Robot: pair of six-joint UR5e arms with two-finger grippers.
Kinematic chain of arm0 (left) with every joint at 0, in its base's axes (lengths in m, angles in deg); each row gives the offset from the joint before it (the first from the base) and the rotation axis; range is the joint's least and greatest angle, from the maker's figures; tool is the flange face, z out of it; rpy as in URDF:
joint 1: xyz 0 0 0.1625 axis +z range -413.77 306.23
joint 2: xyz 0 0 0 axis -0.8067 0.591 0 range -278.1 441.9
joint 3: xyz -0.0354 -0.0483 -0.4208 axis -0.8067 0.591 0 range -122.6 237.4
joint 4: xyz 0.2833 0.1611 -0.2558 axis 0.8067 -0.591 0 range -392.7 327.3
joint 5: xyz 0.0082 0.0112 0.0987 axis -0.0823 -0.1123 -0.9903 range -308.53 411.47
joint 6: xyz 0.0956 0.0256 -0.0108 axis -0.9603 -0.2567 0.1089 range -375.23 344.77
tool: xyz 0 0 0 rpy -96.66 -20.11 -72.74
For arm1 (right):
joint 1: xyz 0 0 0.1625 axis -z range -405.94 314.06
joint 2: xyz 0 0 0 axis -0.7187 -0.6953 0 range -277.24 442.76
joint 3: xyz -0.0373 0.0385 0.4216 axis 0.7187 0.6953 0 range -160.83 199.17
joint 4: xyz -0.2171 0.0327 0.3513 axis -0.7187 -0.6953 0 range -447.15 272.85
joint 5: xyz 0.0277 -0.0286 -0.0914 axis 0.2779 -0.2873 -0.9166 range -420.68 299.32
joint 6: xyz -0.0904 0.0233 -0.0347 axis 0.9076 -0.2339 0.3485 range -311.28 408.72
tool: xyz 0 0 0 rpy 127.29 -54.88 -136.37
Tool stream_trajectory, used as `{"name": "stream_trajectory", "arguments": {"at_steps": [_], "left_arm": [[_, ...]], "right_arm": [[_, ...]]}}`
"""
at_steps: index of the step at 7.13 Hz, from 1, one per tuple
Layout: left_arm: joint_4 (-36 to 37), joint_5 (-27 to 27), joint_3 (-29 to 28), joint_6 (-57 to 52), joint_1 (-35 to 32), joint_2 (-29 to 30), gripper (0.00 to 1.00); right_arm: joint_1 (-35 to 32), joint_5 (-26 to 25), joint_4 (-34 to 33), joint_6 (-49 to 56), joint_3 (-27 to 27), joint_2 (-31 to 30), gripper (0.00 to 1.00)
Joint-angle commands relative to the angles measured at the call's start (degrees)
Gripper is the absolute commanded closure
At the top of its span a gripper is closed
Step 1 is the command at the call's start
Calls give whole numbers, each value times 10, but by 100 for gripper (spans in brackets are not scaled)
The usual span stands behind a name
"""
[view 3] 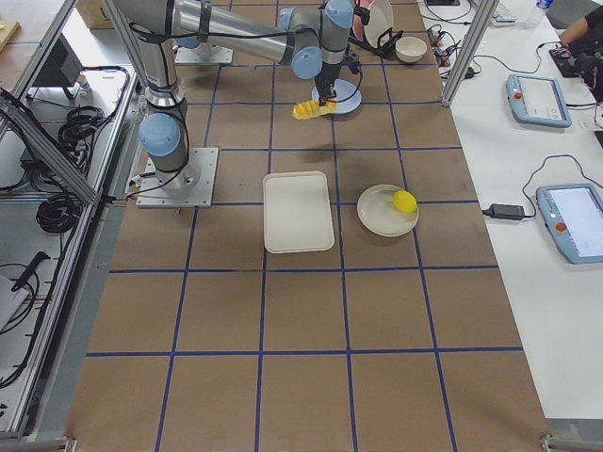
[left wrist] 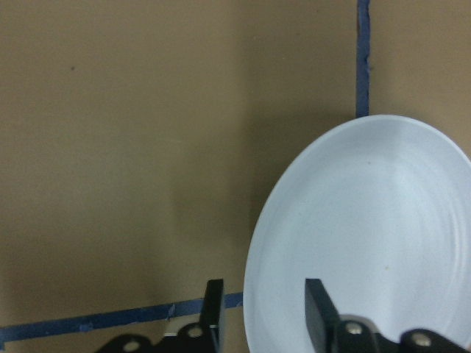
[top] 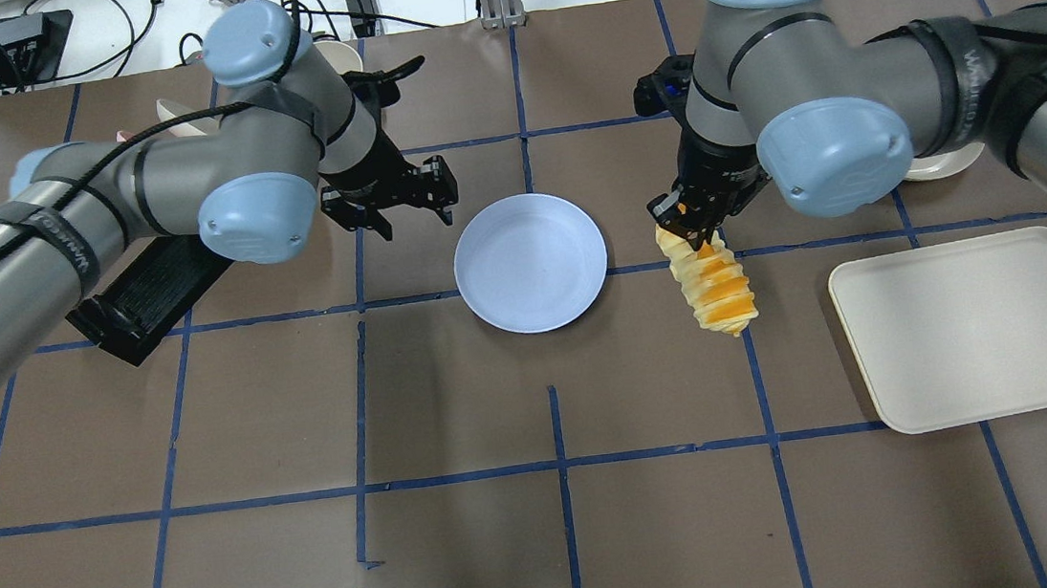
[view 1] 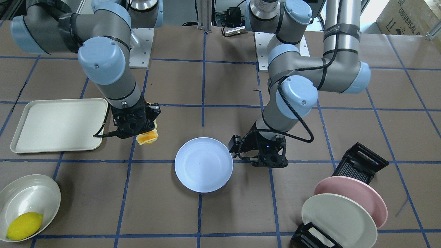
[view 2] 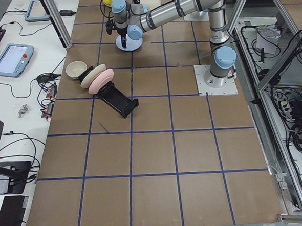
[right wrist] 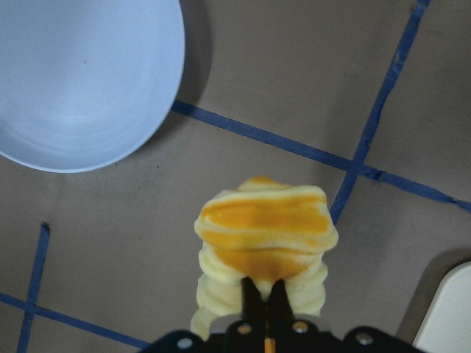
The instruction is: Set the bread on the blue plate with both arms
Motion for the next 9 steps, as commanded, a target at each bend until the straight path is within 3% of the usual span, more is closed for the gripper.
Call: {"name": "stream_trajectory", "arguments": {"at_steps": [1, 2, 4, 6, 7, 8, 9], "left_arm": [[-92, -63, -5, -3, 22, -74, 0], [-118, -67, -5, -7, 24, -101, 0], [-166, -93, -14, -22, 28, -135, 0], [-256, -100, -65, -46, 41, -152, 0], [-292, -100, -102, -46, 43, -144, 0], [-301, -102, -105, -47, 43, -148, 0], [-295, -100, -97, -45, 42, -149, 0]], "right_arm": [[-67, 5, -3, -90, 81, 63, 94], [-98, 5, 4, -111, 128, 96, 89], [-126, 15, -6, -119, 165, 164, 87], [-127, 24, -37, -118, 204, 211, 87], [-126, 24, -35, -119, 214, 217, 78], [-126, 26, -39, -121, 215, 226, 25], [-124, 25, -39, -122, 216, 230, 0]]}}
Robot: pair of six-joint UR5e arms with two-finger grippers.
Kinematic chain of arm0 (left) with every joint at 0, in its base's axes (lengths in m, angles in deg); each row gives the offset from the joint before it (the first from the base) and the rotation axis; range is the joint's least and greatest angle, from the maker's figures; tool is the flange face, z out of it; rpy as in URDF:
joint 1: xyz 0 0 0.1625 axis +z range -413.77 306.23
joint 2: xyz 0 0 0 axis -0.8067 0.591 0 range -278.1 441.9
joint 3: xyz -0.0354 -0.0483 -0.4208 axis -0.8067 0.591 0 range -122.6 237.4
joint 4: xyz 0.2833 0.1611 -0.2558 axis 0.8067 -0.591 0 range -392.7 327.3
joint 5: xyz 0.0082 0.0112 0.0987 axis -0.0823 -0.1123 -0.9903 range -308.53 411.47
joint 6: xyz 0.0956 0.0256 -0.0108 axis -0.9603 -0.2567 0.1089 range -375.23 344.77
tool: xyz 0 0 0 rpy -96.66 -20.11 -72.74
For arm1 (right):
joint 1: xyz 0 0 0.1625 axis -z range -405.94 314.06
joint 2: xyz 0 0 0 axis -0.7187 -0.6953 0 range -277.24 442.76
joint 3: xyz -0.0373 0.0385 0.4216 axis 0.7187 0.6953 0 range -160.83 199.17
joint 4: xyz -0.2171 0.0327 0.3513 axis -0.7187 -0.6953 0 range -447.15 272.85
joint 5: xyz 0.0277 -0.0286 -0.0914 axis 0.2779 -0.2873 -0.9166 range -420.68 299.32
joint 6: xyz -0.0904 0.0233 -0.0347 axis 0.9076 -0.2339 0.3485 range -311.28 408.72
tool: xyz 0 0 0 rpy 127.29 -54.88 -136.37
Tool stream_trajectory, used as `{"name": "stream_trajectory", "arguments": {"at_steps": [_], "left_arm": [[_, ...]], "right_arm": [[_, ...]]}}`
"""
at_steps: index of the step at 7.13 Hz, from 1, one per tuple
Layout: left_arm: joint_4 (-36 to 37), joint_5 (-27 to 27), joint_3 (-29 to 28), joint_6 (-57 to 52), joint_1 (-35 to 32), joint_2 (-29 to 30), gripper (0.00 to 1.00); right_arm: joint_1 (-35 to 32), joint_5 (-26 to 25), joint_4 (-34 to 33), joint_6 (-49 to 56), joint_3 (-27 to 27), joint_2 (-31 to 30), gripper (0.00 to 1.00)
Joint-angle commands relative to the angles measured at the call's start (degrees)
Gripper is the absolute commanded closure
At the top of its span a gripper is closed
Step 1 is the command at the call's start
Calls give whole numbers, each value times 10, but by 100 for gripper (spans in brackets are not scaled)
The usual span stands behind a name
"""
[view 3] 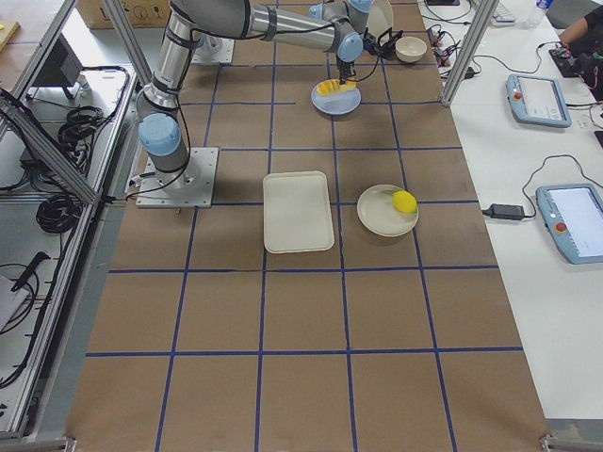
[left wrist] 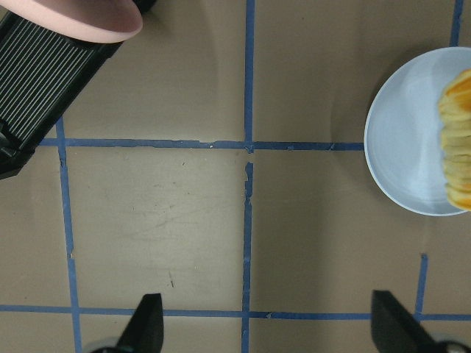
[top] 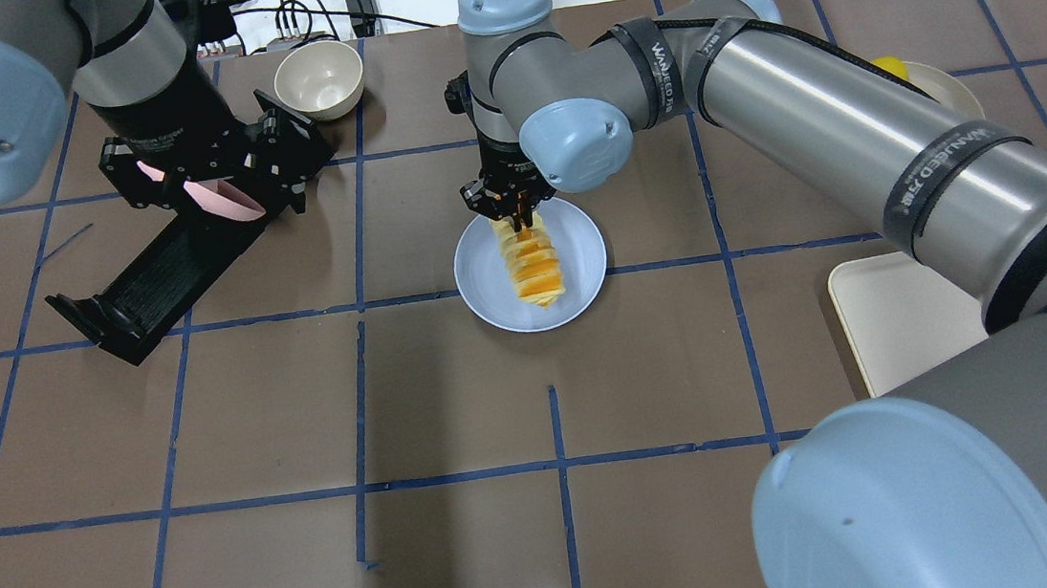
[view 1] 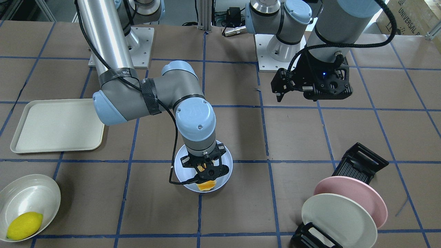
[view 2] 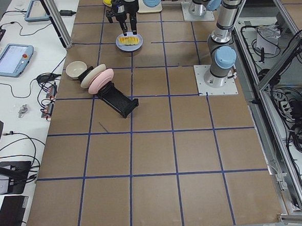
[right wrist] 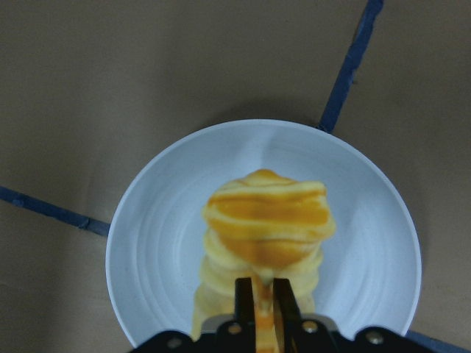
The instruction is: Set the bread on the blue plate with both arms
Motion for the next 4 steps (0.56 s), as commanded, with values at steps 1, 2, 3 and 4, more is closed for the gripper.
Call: {"name": "stream_trajectory", "arguments": {"at_steps": [1, 2, 3, 4], "left_arm": [[-4, 1, 2, 1, 1, -2, 0], [-4, 3, 2, 0, 0, -1, 0], [-5, 1, 2, 1, 0, -3, 0], [-5, 1, 2, 1, 0, -3, 0]], "right_arm": [[7, -1, -1, -1, 4, 4, 0], [14, -2, 4, 3, 7, -9, 0], [28, -4, 7, 17, 2, -41, 0], [62, -2, 8, 95, -9, -69, 0]]}}
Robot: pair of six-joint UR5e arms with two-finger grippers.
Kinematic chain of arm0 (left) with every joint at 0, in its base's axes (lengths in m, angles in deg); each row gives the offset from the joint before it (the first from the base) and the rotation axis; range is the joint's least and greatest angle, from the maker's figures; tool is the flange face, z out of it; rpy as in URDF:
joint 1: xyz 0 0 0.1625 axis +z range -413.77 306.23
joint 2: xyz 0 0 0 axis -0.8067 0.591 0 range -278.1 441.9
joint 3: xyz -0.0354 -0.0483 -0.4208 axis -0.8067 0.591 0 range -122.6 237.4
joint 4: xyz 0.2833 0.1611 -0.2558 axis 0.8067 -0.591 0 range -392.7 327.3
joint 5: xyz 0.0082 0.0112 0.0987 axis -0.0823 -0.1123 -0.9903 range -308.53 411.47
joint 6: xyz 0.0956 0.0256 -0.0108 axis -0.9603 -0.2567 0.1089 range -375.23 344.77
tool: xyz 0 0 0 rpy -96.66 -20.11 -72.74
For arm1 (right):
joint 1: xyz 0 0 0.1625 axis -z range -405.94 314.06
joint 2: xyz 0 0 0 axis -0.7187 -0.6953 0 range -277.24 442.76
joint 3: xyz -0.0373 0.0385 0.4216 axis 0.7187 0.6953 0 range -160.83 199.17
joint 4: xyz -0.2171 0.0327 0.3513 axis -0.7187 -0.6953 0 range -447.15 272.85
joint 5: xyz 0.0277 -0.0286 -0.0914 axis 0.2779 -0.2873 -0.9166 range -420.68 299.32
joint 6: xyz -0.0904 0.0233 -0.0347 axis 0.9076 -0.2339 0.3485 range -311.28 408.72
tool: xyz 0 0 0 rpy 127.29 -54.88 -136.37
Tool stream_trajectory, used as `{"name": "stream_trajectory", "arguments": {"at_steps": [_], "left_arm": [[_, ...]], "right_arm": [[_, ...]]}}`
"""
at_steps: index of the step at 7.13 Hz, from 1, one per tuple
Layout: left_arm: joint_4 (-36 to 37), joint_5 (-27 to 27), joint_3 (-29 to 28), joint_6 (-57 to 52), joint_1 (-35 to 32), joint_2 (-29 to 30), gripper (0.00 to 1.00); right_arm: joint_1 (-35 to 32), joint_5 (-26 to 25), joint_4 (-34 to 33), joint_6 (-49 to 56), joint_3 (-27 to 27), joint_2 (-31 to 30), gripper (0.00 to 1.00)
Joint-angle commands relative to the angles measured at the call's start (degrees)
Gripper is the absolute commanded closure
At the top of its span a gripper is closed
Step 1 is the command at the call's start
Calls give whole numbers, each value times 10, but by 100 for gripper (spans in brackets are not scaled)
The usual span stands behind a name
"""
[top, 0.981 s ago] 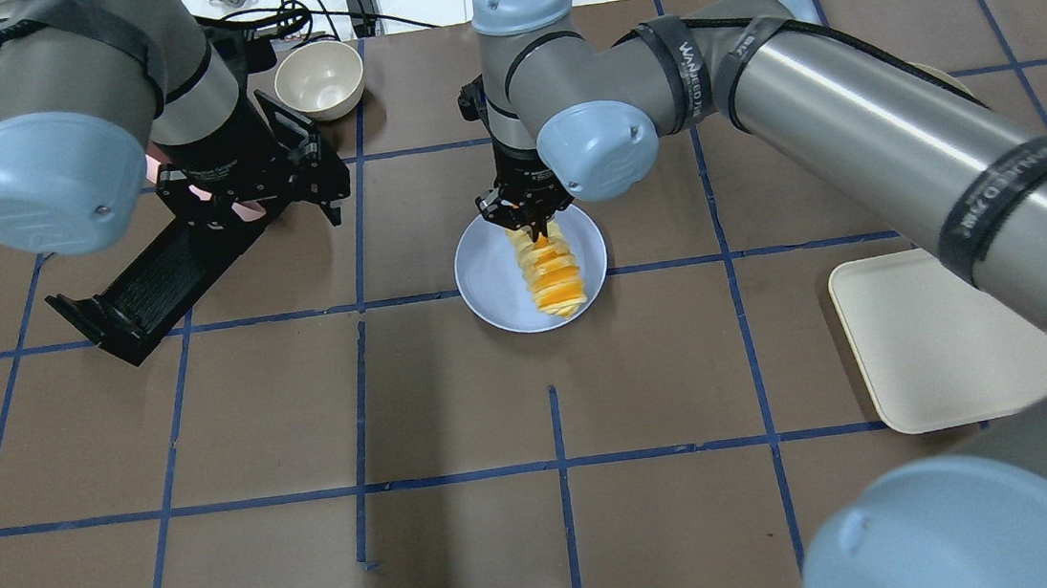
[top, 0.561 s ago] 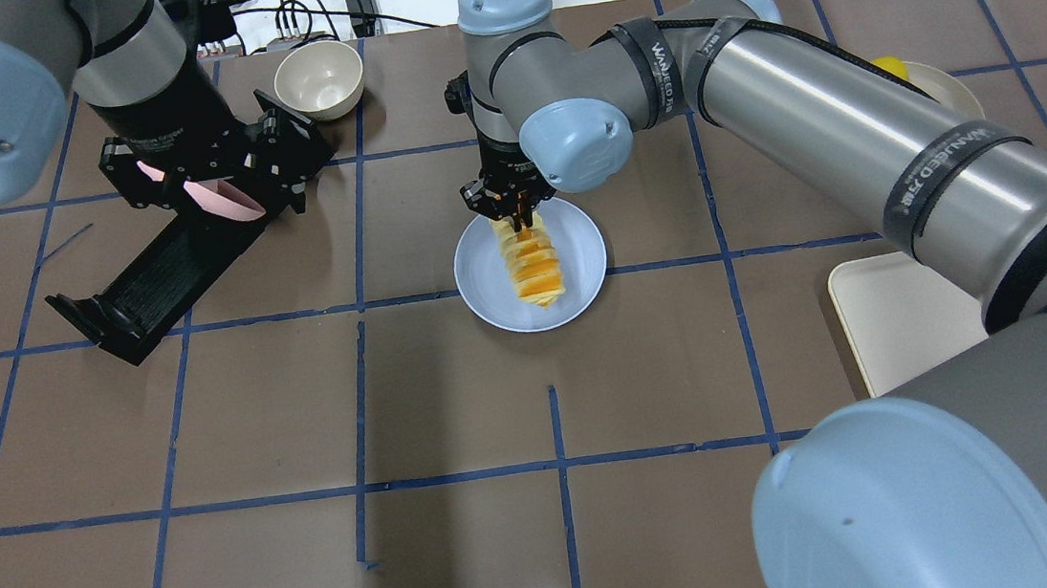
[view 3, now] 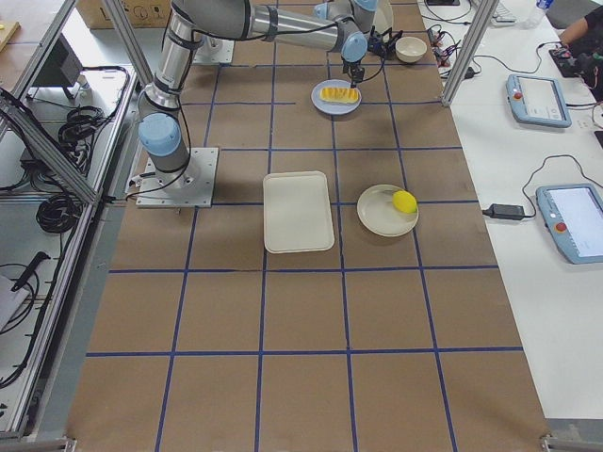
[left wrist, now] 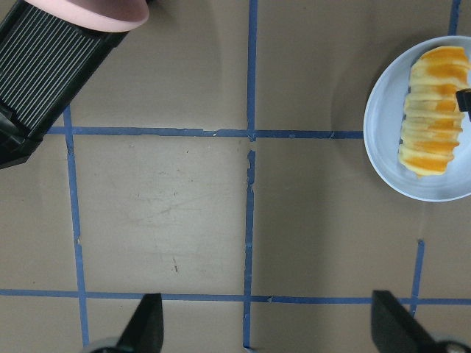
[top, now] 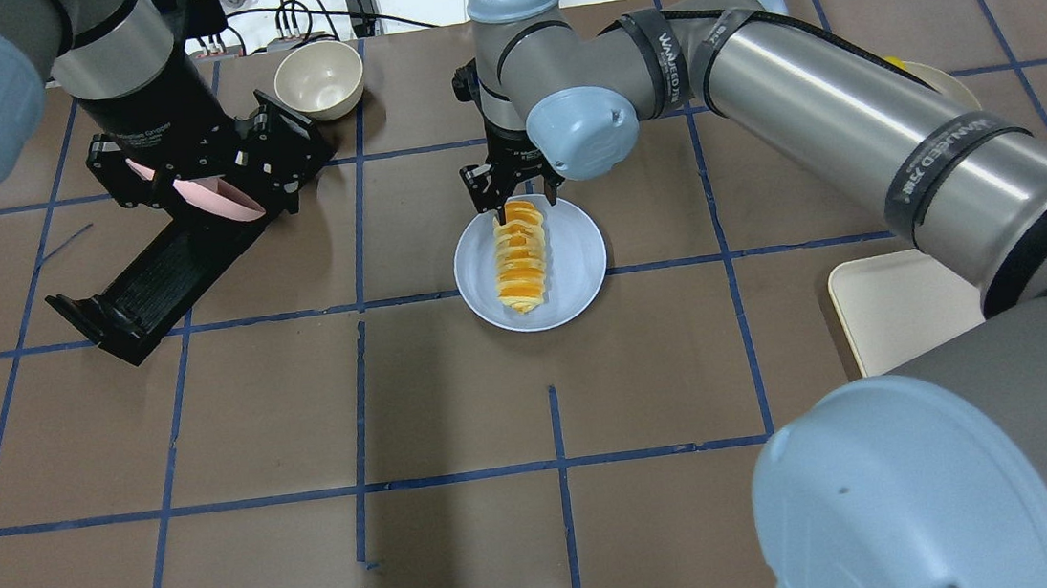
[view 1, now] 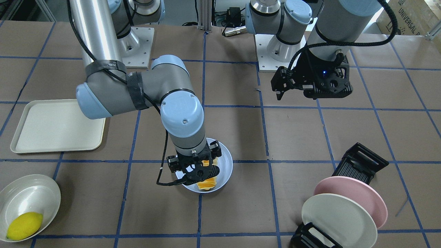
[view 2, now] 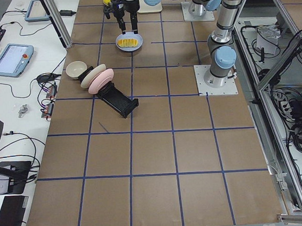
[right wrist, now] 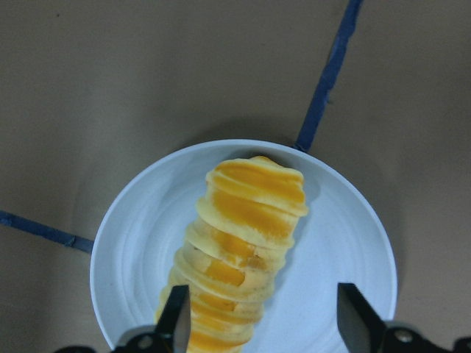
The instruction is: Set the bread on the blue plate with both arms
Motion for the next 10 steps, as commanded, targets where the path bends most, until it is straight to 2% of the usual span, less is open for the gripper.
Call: {"name": "stream_trajectory", "arguments": {"at_steps": [1, 3, 6, 7, 10], "left_arm": [[-6, -2, -1, 1, 0, -3, 0], [-6, -3, -7, 3, 0, -2, 0], [-6, -2, -13, 5, 0, -1, 0], [-9, -3, -16, 5, 0, 2, 0], [-13, -3, -18, 5, 1, 6, 0]], "right_arm": [[67, 1, 35, 97, -22, -72, 1], [91, -7, 108, 125, -45, -144, 4], [149, -5, 126, 148, -135, -253, 1], [147, 3, 118, 146, -158, -257, 1], [150, 2, 117, 148, -160, -255, 1]]}}
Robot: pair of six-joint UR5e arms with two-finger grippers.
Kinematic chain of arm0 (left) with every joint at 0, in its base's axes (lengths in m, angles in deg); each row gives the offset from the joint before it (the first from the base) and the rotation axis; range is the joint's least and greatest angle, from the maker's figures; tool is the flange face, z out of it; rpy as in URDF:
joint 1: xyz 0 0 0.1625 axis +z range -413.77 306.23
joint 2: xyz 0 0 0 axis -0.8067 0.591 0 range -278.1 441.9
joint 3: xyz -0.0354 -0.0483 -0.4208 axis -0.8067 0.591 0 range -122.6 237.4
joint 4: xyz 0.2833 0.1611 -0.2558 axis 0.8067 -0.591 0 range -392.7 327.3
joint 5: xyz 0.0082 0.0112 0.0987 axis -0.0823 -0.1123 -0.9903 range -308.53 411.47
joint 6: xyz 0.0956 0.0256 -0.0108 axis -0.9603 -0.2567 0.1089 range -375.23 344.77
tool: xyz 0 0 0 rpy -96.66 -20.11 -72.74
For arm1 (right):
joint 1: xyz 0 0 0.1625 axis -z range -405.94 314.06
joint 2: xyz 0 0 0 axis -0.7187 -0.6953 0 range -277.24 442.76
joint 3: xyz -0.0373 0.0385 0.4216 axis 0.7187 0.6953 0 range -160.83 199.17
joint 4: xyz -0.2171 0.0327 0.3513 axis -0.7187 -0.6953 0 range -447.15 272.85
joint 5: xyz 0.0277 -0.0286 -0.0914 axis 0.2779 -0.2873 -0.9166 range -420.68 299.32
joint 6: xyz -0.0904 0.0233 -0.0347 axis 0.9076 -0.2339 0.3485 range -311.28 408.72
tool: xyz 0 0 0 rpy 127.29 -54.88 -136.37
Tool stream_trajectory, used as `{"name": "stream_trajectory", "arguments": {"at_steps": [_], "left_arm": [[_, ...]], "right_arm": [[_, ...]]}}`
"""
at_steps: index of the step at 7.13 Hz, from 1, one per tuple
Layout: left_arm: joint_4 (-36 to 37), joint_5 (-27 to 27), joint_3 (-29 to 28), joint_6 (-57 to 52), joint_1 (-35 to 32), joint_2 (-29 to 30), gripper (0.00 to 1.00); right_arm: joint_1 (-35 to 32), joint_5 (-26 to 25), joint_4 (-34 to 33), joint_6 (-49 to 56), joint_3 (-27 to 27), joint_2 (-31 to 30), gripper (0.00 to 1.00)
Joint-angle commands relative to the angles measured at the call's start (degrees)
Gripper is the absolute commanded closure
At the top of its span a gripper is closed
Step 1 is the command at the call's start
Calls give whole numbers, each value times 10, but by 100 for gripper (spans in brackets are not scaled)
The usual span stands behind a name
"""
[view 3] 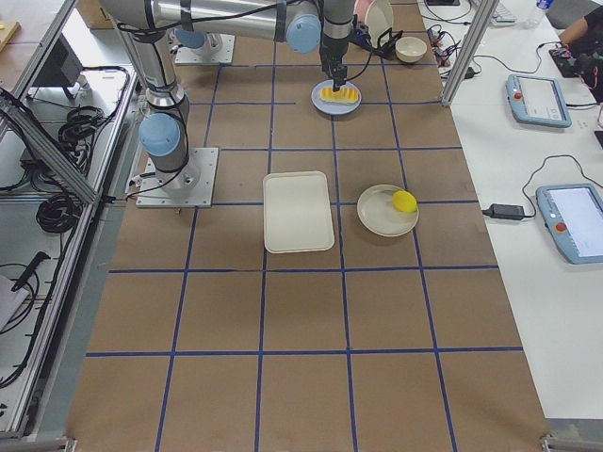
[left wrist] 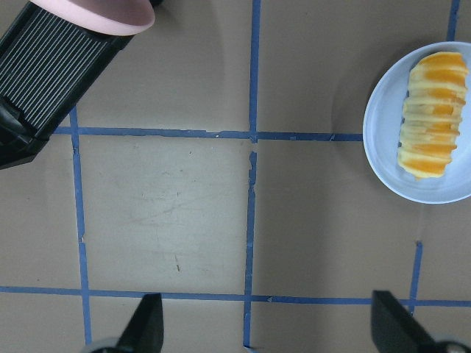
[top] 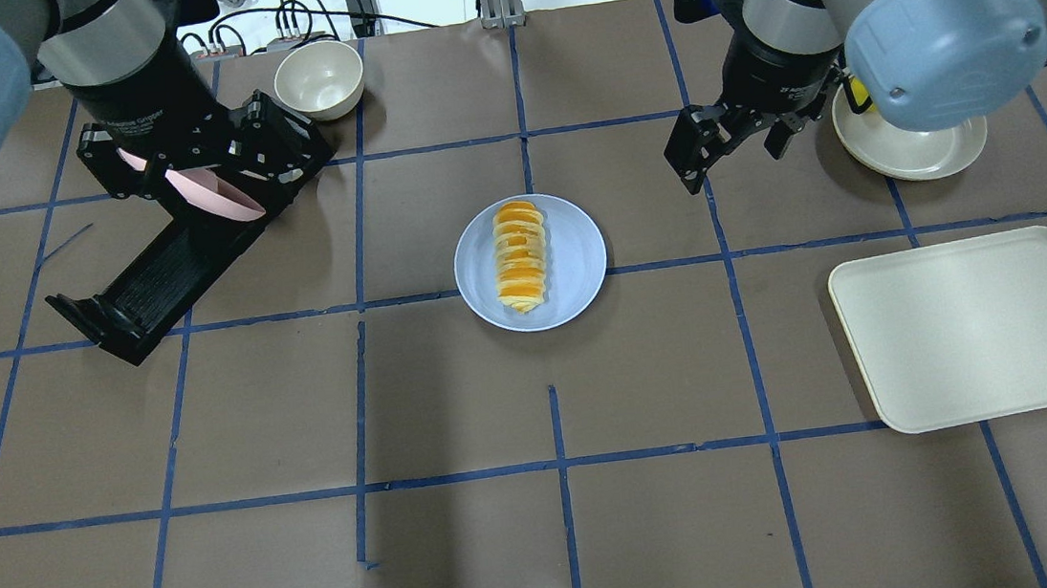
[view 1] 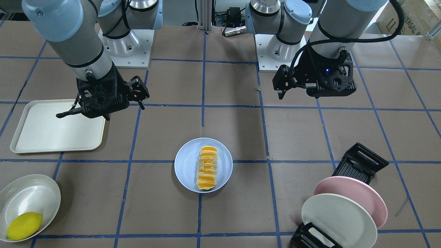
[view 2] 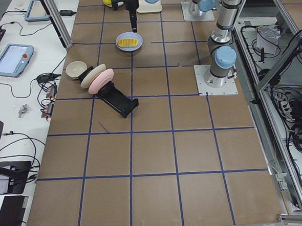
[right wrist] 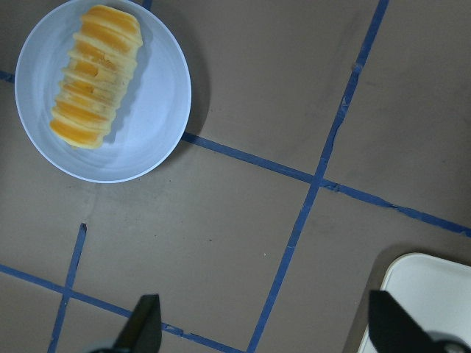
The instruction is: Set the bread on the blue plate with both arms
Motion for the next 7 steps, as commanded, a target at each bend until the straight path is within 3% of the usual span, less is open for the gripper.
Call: {"name": "stream_trajectory", "arguments": {"at_steps": [1, 6, 7], "left_arm": [[0, 0, -1, 0, 0, 1, 0], [0, 0, -1, 1, 0, 2, 0], [1, 0, -2, 1, 0, 2, 0]], "right_arm": [[1, 0, -1, 1, 0, 0, 0], [4, -10, -1, 1, -7, -1, 0], [18, -44, 7, 1, -7, -15, 0]]}}
